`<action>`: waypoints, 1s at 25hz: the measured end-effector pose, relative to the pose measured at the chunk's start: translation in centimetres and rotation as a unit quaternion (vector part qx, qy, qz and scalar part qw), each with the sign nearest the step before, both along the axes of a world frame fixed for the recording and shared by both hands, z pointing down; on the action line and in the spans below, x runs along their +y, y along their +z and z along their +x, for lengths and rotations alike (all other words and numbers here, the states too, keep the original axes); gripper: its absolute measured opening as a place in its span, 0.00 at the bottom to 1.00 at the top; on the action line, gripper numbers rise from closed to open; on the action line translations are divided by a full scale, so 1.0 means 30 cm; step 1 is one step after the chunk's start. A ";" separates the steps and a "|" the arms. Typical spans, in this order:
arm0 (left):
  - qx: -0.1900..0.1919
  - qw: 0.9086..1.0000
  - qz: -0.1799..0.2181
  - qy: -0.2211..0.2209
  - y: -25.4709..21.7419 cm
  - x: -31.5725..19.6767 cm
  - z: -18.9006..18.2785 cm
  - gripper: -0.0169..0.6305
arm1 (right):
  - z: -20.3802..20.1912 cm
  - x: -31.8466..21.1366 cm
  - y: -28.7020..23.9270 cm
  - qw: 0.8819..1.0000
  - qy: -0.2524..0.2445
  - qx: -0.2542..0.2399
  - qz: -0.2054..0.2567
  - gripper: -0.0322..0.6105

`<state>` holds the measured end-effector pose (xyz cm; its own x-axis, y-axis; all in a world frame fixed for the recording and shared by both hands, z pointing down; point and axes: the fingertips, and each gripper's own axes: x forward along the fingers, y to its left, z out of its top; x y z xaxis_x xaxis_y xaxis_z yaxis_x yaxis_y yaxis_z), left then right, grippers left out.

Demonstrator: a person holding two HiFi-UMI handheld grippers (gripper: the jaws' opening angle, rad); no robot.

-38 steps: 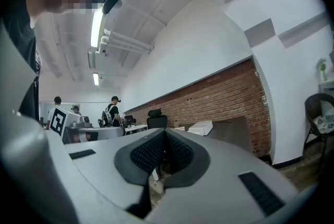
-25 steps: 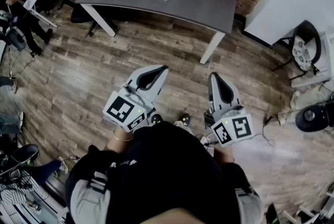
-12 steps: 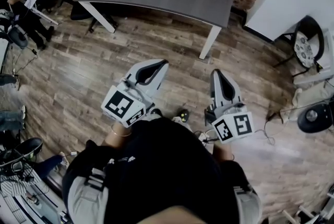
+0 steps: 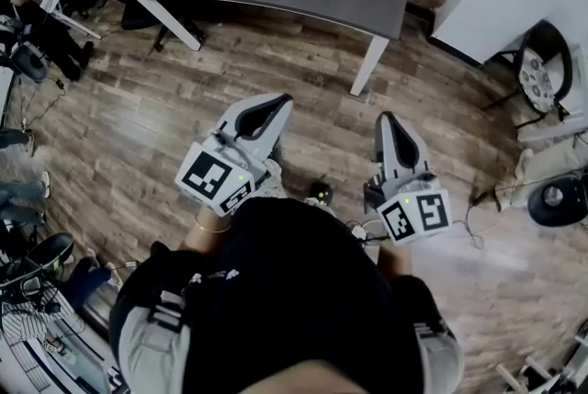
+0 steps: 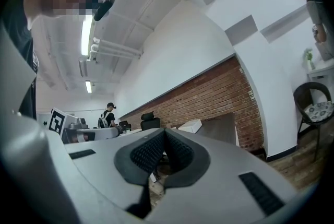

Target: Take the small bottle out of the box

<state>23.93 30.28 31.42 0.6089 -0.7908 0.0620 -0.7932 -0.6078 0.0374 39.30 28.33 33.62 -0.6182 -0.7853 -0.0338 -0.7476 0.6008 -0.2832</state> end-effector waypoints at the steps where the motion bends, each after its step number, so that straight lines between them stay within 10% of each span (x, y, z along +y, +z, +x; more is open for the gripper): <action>1: 0.000 1.000 0.000 0.001 0.000 -0.008 -0.002 0.03 | 0.001 -0.006 -0.002 1.000 0.002 0.000 0.000 0.05; 25: 0.031 0.999 0.008 -0.009 0.004 -0.368 -0.330 0.03 | -0.263 -0.342 -0.029 0.999 0.015 0.031 0.006 0.05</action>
<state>14.03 19.23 31.54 0.5976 -0.8017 0.0125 -0.7999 -0.5951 0.0779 31.40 18.07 32.76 -0.5948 -0.8038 -0.0047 -0.7819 0.5800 -0.2286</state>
